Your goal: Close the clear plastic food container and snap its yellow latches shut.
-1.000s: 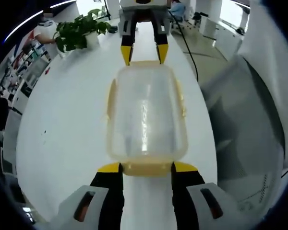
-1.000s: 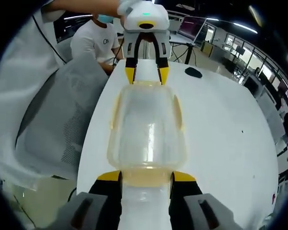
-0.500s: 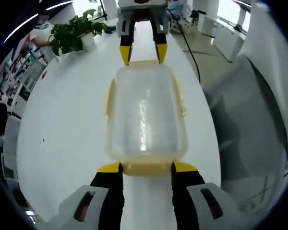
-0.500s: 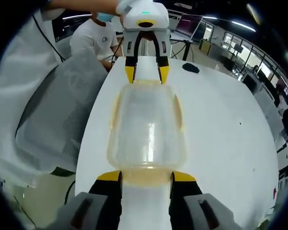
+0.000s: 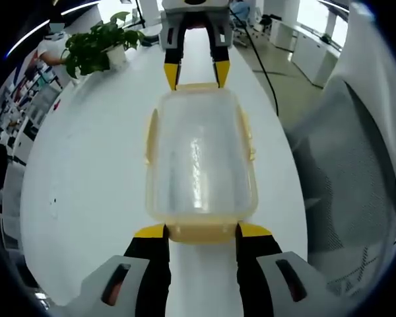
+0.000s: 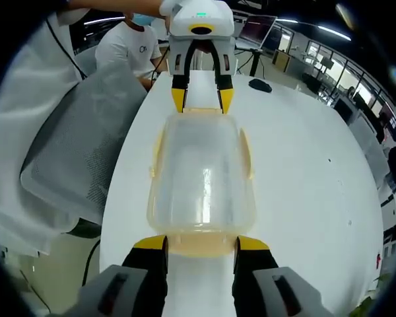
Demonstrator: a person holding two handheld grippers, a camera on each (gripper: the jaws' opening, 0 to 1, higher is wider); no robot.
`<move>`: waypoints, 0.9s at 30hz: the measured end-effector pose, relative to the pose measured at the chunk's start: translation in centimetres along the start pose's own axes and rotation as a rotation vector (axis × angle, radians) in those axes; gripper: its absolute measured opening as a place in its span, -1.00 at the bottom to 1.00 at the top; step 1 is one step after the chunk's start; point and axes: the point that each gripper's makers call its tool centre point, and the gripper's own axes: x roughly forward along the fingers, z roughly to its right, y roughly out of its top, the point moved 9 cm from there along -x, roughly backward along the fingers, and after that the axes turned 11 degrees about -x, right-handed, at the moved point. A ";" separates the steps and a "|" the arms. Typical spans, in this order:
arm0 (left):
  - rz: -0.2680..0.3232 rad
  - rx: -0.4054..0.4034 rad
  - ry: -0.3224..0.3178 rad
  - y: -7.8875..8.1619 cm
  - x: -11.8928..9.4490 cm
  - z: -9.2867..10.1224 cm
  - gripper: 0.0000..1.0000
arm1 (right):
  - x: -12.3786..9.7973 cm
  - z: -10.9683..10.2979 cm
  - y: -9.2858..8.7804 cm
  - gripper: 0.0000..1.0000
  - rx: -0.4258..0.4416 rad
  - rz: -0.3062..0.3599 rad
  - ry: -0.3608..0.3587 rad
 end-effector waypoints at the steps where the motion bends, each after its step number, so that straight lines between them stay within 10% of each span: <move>1: -0.001 0.001 0.000 0.0 0.0 0.0 -0.27 | 0.0 0.0 0.0 -0.26 0.001 0.000 0.000; 27: -0.025 -0.002 -0.010 -0.5 1.7 -0.1 -0.26 | 1.7 -0.1 -0.9 -0.26 0.002 -0.030 0.020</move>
